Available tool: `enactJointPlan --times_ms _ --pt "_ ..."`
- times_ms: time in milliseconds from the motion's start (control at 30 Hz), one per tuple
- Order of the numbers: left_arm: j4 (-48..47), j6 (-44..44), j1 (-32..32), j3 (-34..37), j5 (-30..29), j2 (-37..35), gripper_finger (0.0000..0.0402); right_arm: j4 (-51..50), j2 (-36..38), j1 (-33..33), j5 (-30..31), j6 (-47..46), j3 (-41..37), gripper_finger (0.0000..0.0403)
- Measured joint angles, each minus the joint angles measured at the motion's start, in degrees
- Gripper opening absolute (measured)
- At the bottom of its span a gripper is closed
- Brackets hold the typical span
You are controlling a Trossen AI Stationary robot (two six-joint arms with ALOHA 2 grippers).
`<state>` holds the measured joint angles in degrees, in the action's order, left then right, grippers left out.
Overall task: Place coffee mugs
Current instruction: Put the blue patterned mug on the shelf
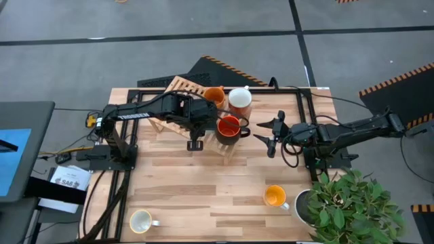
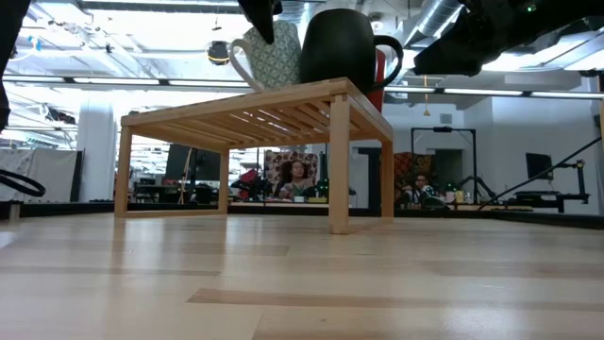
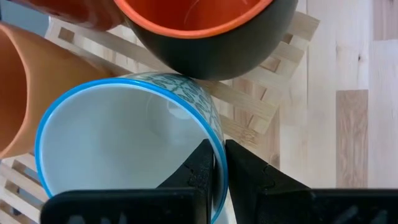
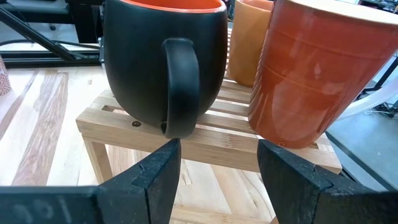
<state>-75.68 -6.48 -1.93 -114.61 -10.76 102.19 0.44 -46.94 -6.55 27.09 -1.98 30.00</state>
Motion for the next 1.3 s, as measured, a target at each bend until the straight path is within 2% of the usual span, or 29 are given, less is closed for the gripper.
enactJointPlan --times_ms 167,500,733,1100,1300 --pt "-0.07 0.00 0.00 0.00 -0.20 0.00 0.0028 -0.01 0.00 0.00 0.00 -0.09 -0.02 0.0240" --pt "-0.46 0.07 0.04 0.00 -2.69 -0.02 0.0088 -0.01 0.00 0.00 0.00 -0.09 -0.02 0.0240" --pt "-1.92 0.09 0.04 0.00 -6.12 -0.26 0.0113 -0.01 0.00 0.00 -0.02 -0.05 -0.02 0.0240" --pt "-3.68 1.75 0.00 -0.13 -7.98 -1.54 0.0121 0.00 0.02 0.00 -0.01 0.04 -0.07 0.0240" --pt "-7.53 5.35 0.02 -6.18 -7.93 -2.14 0.0121 -0.04 0.02 0.00 -0.02 0.04 -0.07 0.0240"
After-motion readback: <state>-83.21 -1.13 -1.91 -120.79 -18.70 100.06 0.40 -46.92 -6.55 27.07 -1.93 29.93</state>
